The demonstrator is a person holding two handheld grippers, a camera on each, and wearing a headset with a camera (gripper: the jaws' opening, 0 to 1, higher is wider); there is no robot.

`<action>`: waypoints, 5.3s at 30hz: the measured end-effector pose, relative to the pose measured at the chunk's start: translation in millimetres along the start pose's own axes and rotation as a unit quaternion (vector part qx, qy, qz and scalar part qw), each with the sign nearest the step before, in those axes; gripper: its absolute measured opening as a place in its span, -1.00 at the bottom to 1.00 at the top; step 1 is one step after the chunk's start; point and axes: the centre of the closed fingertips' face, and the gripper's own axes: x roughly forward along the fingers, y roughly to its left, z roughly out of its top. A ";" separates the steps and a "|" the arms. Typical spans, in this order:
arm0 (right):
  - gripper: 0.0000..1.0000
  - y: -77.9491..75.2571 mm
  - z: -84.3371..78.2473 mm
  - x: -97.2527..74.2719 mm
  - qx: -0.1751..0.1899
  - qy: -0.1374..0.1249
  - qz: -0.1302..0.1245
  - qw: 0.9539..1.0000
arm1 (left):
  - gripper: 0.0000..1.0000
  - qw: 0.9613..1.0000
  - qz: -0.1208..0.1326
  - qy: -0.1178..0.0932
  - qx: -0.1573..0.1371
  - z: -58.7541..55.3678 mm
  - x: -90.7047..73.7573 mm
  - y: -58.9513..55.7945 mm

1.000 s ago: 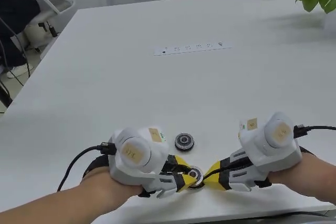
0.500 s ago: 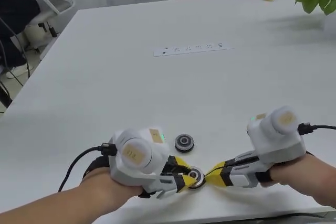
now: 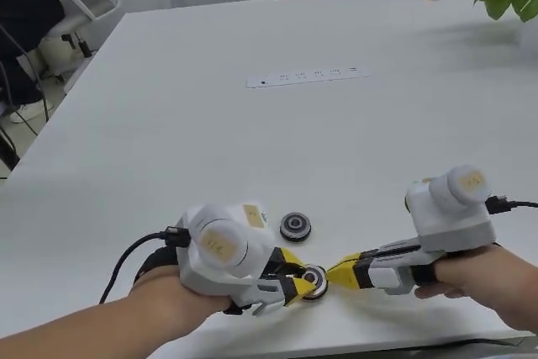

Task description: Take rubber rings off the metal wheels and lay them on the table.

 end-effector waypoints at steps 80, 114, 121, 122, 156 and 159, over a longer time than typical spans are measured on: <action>-1.00 15.6 10.7 4.6 -0.002 -0.030 0.047 0.998 | -0.55 1.000 -0.021 -0.001 0.020 5.5 -9.5 -4.6; -1.00 37.8 36.3 2.4 -0.025 -0.025 0.065 0.997 | -0.10 0.998 0.009 -0.050 -0.022 22.2 -89.2 3.6; -1.00 37.0 51.1 8.9 -0.035 -0.023 0.067 0.997 | -0.03 0.997 0.030 -0.055 -0.033 15.7 -104.5 14.1; -1.00 37.3 53.0 10.0 -0.037 -0.023 0.067 0.997 | -0.02 0.997 0.034 -0.054 -0.034 14.6 -106.2 15.3; -1.00 15.4 45.2 60.7 -0.032 0.039 0.014 0.999 | 0.33 0.989 0.093 -0.054 -0.097 -20.3 -140.3 38.4; -1.00 12.7 43.5 62.1 -0.034 0.044 0.007 0.998 | 0.34 0.989 0.094 -0.052 -0.100 -22.7 -140.9 38.5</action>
